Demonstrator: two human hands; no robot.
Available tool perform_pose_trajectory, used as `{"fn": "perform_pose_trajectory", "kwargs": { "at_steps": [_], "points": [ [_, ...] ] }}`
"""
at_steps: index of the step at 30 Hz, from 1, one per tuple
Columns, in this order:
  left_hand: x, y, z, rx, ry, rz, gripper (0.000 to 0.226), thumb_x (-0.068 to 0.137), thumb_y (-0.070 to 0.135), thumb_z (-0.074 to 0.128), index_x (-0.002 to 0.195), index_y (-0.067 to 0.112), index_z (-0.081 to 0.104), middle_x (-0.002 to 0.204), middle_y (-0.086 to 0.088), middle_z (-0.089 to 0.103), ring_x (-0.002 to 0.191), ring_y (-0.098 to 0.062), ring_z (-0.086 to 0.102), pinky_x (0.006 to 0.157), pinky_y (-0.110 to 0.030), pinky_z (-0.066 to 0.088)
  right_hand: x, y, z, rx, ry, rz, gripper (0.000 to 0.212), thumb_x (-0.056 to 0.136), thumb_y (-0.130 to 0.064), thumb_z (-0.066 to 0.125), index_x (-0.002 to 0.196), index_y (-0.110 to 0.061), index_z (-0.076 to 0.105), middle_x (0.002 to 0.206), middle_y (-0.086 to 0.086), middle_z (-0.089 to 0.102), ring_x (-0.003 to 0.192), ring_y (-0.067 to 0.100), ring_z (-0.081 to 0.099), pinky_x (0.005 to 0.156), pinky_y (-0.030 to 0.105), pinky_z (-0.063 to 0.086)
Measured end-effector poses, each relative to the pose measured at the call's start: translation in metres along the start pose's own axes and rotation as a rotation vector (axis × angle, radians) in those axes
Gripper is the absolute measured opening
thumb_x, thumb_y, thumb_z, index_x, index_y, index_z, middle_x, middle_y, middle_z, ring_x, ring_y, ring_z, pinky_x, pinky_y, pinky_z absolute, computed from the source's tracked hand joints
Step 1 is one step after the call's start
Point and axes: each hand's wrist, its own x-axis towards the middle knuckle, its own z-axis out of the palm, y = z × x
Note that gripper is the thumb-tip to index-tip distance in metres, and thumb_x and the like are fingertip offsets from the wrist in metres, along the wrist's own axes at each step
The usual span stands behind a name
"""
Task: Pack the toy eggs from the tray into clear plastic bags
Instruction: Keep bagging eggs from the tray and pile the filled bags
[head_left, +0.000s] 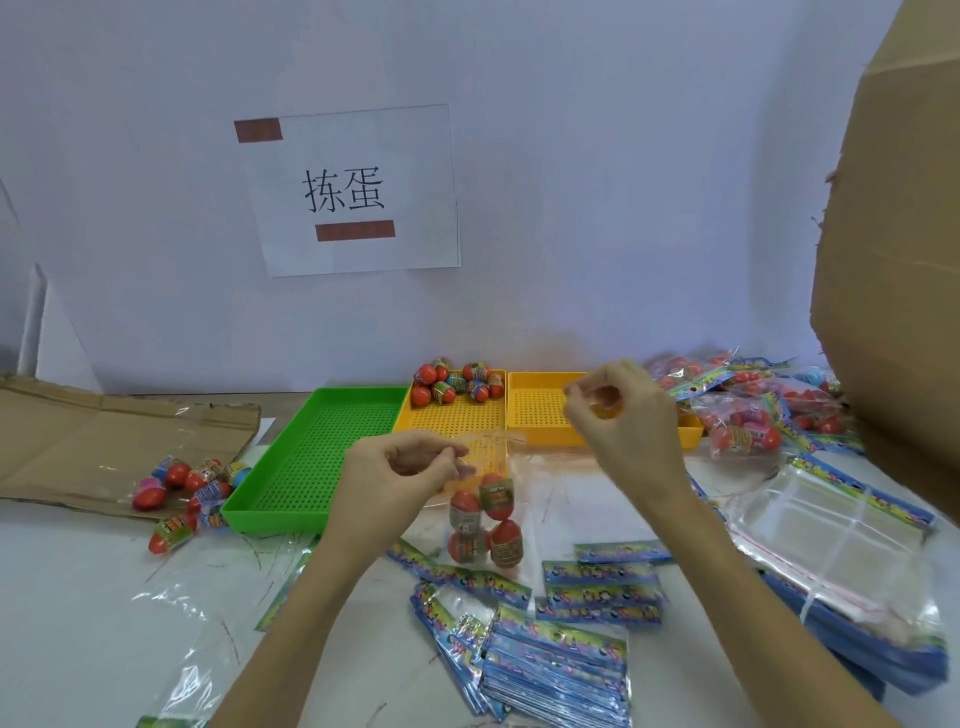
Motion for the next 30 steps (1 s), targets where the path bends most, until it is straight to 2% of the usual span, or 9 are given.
{"fn": "perform_pose_trajectory", "kwargs": {
  "at_steps": [2,4,6,8,10,14,21,27,30],
  "points": [
    [0.0,0.001,-0.001,-0.035,-0.016,-0.029,0.018,0.097,0.001,0.069,0.093,0.013,0.082,0.082,-0.003,0.081,0.082,-0.019,0.08,0.072,-0.025,0.062,0.003,0.007,-0.009,0.019,-0.019,0.004,0.007,0.096,-0.016,0.072,0.092,-0.011,0.074,0.088,-0.001,0.067,0.085,0.021,0.064,0.08,0.04,0.054],
    [0.0,0.002,0.001,-0.031,-0.017,-0.035,0.017,0.098,0.003,0.07,0.094,0.014,0.082,0.082,-0.003,0.081,0.08,-0.022,0.08,0.074,-0.031,0.065,-0.002,-0.002,-0.004,0.057,-0.025,-0.102,0.009,0.097,-0.017,0.071,0.099,-0.011,0.077,0.092,-0.001,0.069,0.086,0.012,0.063,0.08,0.03,0.052],
    [0.0,0.001,0.003,-0.021,-0.014,-0.034,0.017,0.098,0.004,0.07,0.094,0.015,0.082,0.082,-0.002,0.081,0.079,-0.023,0.079,0.072,-0.032,0.065,-0.011,-0.018,0.008,0.076,-0.037,-0.271,0.011,0.097,-0.017,0.07,0.104,-0.012,0.078,0.096,-0.001,0.066,0.091,0.011,0.061,0.083,0.02,0.047],
    [0.001,0.001,0.003,-0.028,-0.015,-0.022,0.017,0.098,0.005,0.07,0.095,0.016,0.082,0.081,-0.002,0.081,0.077,-0.021,0.079,0.069,-0.03,0.063,-0.019,-0.03,0.021,0.053,-0.094,-0.419,0.016,0.097,-0.024,0.069,0.105,-0.013,0.078,0.1,0.001,0.065,0.097,0.016,0.06,0.087,0.021,0.047],
    [0.001,0.0,0.002,-0.013,-0.013,0.015,0.018,0.098,0.005,0.071,0.097,0.018,0.082,0.081,-0.001,0.081,0.074,-0.018,0.078,0.067,-0.026,0.062,-0.027,-0.035,0.032,-0.017,-0.151,-0.482,0.02,0.095,-0.029,0.072,0.104,-0.013,0.078,0.101,0.003,0.066,0.099,0.02,0.06,0.088,0.028,0.05],
    [0.002,-0.003,0.002,0.061,-0.08,0.082,0.018,0.099,0.009,0.07,0.106,0.021,0.082,0.086,0.002,0.081,0.074,-0.018,0.077,0.069,-0.028,0.062,-0.029,-0.029,0.035,-0.069,-0.18,-0.472,0.018,0.091,-0.022,0.079,0.104,-0.01,0.079,0.098,0.005,0.07,0.095,0.027,0.062,0.083,0.041,0.054],
    [-0.002,-0.001,0.007,0.227,-0.059,0.227,0.029,0.096,0.014,0.074,0.102,0.042,0.076,0.086,0.02,0.079,0.07,-0.006,0.076,0.068,-0.026,0.062,-0.024,-0.026,0.03,-0.014,-0.276,-0.416,0.005,0.091,-0.011,0.077,0.095,-0.008,0.079,0.092,0.002,0.072,0.088,0.023,0.061,0.078,0.031,0.051],
    [-0.002,-0.004,0.005,0.297,-0.052,0.27,0.019,0.094,0.012,0.077,0.107,0.023,0.084,0.085,0.02,0.079,0.071,-0.009,0.075,0.067,-0.031,0.062,-0.024,-0.021,0.029,0.062,-0.366,-0.312,0.004,0.095,-0.013,0.073,0.098,-0.012,0.077,0.093,-0.002,0.07,0.091,0.02,0.059,0.076,0.031,0.05],
    [-0.003,-0.004,0.004,0.327,-0.061,0.307,0.021,0.093,0.01,0.079,0.107,0.023,0.084,0.087,0.02,0.079,0.071,-0.008,0.074,0.066,-0.028,0.061,-0.024,-0.02,0.029,0.015,-0.37,-0.346,0.003,0.095,-0.01,0.072,0.097,-0.011,0.075,0.092,-0.001,0.069,0.089,0.018,0.056,0.076,0.024,0.045]
  ]
}}
